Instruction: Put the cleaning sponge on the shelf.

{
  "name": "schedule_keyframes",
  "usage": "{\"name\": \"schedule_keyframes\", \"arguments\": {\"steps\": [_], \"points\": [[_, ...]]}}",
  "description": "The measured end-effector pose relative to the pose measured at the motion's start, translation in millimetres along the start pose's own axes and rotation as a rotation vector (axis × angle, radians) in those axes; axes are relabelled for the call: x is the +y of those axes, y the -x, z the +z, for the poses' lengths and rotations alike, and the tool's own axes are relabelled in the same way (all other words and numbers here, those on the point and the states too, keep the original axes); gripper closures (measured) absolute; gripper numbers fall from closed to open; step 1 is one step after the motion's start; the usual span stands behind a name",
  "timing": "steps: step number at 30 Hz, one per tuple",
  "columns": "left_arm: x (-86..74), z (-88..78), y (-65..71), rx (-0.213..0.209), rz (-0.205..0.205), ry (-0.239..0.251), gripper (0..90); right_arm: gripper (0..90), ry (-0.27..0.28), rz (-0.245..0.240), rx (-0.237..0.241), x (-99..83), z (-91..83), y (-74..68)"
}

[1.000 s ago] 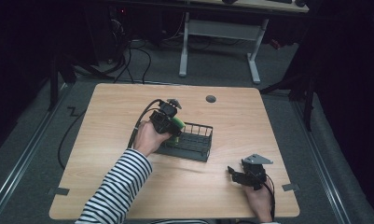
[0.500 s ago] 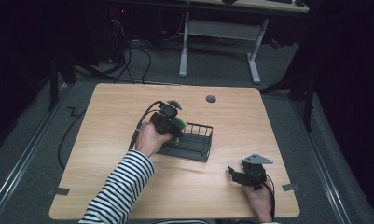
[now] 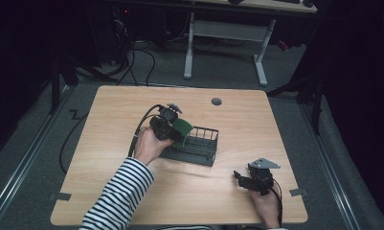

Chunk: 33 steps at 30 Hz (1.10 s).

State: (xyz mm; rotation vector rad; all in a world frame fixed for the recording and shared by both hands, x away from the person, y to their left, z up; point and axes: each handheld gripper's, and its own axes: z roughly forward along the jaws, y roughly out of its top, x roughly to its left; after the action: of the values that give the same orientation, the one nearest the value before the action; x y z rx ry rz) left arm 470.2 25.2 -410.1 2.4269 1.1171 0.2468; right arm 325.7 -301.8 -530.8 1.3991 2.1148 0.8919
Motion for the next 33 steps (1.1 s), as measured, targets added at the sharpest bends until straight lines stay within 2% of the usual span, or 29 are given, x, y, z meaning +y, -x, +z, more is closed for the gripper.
{"name": "schedule_keyframes", "arguments": {"steps": [13,24,33], "points": [[-16.8,-25.5,-15.8,-0.003,-0.046,0.058,23.4,31.5,0.0,0.001,-0.001,0.0,0.0,-0.1],[-38.1,-45.5,-30.3,0.02,-0.051,0.084,21.6,31.5,-0.001,0.001,0.0,0.0,-0.1,0.0],[-67.0,-58.7,-47.0,0.019,-0.116,0.132,21.9,31.5,0.0,0.002,0.0,0.0,0.0,0.0]]}}
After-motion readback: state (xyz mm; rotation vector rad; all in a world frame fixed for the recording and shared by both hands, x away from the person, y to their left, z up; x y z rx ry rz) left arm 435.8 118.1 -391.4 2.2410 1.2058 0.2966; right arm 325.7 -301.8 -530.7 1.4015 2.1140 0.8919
